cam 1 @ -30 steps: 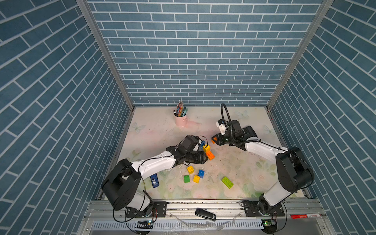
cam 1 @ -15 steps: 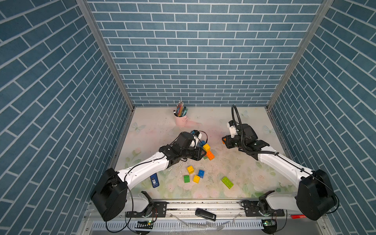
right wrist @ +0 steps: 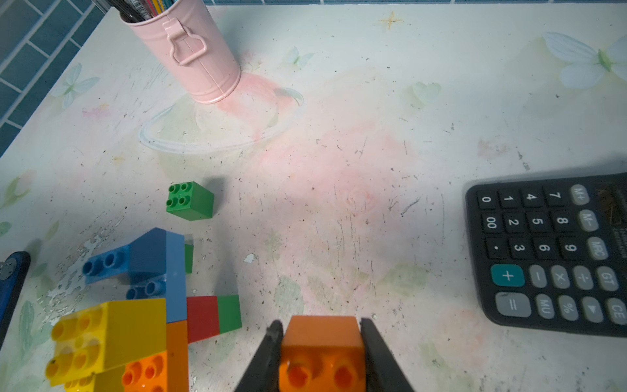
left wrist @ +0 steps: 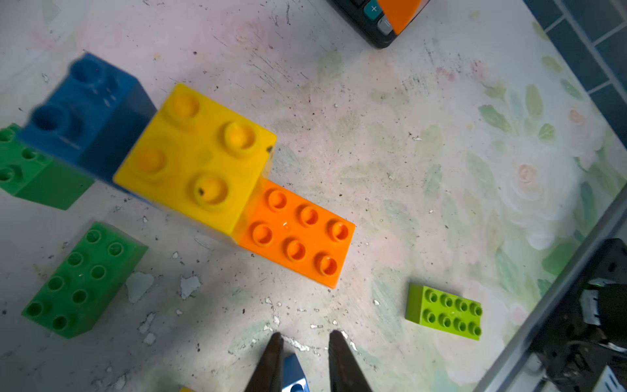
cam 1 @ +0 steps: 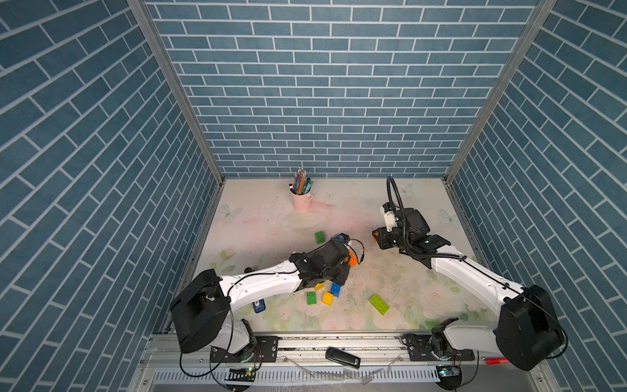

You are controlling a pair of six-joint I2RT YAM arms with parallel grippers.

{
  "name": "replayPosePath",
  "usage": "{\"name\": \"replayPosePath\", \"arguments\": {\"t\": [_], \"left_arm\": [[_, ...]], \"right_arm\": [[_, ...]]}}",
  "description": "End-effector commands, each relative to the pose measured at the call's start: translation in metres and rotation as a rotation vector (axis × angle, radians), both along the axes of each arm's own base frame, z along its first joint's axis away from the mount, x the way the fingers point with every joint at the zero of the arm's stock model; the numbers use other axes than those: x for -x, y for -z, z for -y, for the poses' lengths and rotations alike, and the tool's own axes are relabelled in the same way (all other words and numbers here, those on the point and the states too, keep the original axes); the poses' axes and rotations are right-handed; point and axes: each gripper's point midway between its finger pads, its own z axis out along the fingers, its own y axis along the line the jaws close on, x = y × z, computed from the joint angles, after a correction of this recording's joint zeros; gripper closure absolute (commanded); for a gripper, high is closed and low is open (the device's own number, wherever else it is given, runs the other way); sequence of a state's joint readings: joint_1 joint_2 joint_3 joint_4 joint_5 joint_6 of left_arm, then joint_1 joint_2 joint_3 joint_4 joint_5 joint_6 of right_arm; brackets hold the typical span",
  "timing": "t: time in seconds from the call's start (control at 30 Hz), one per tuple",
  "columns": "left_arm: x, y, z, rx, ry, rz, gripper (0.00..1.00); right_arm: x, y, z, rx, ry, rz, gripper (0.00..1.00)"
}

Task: Assemble a fork with lego
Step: Adjust the lego brick at the center of the board.

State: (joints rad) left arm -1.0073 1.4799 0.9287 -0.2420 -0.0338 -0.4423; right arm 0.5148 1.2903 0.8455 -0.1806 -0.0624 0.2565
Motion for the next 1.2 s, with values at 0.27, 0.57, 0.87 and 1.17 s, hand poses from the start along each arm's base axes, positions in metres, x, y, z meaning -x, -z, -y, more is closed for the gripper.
{"name": "replayPosePath", "arguments": {"t": [0.27, 0.57, 0.87, 1.17], "left_arm": [[-0.008, 0.004, 0.019, -0.090, 0.022, 0.059, 0.75], [-0.011, 0.002, 0.031, -0.076, 0.042, 0.060, 0.75], [-0.012, 0.001, 0.039, -0.062, 0.059, 0.056, 0.73], [0.000, -0.063, 0.055, 0.125, 0.135, 0.061, 0.69]], "right_arm": [[-0.001, -0.005, 0.023, 0.059, 0.074, 0.038, 1.00], [-0.001, -0.005, 0.022, 0.051, 0.067, 0.035, 1.00], [-0.001, -0.005, 0.021, 0.044, 0.068, 0.034, 1.00], [0.002, -0.014, 0.018, 0.020, 0.043, 0.051, 1.00]]}}
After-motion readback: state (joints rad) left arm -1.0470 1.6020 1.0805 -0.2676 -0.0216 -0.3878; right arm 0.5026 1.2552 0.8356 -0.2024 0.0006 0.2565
